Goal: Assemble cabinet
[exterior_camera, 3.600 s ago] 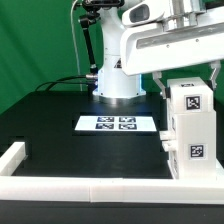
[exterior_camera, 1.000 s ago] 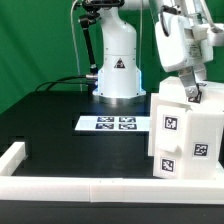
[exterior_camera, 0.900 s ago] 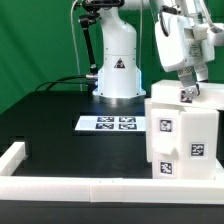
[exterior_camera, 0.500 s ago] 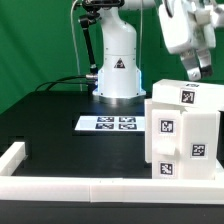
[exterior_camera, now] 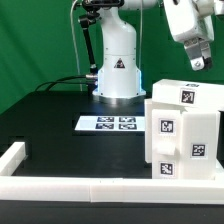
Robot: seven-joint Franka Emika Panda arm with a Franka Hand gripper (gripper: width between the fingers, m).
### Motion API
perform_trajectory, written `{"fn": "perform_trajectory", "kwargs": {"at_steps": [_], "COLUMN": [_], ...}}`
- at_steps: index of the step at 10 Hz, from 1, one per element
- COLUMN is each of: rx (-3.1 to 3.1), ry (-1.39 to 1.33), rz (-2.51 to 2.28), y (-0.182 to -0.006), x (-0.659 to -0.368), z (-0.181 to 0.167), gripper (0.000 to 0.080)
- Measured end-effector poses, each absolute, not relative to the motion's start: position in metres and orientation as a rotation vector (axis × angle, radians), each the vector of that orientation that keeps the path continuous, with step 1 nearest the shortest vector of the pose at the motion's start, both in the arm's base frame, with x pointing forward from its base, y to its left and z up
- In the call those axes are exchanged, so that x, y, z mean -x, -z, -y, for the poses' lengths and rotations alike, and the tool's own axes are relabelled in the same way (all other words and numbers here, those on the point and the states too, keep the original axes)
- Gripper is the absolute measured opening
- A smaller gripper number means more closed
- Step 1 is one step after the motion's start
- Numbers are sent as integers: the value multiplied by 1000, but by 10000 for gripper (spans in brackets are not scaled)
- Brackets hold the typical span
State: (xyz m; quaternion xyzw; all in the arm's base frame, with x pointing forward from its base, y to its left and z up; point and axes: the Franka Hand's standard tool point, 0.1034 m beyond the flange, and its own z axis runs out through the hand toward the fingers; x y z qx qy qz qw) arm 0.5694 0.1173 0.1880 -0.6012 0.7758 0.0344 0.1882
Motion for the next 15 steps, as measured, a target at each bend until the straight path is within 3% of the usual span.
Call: {"fn": "perform_trajectory", "kwargs": {"at_steps": [3, 5, 8, 12, 15], "rx": [2264, 2490, 2586, 2892, 2931], "ry": [-19, -48, 6, 139, 106], "rz": [-1585, -1244, -1027, -73, 350], "y": [-197, -193, -193, -191, -187], "x": [-568, -558, -560, -559, -560], "z": [-105, -103, -102, -101, -104], "gripper": [797, 797, 797, 797, 797]}}
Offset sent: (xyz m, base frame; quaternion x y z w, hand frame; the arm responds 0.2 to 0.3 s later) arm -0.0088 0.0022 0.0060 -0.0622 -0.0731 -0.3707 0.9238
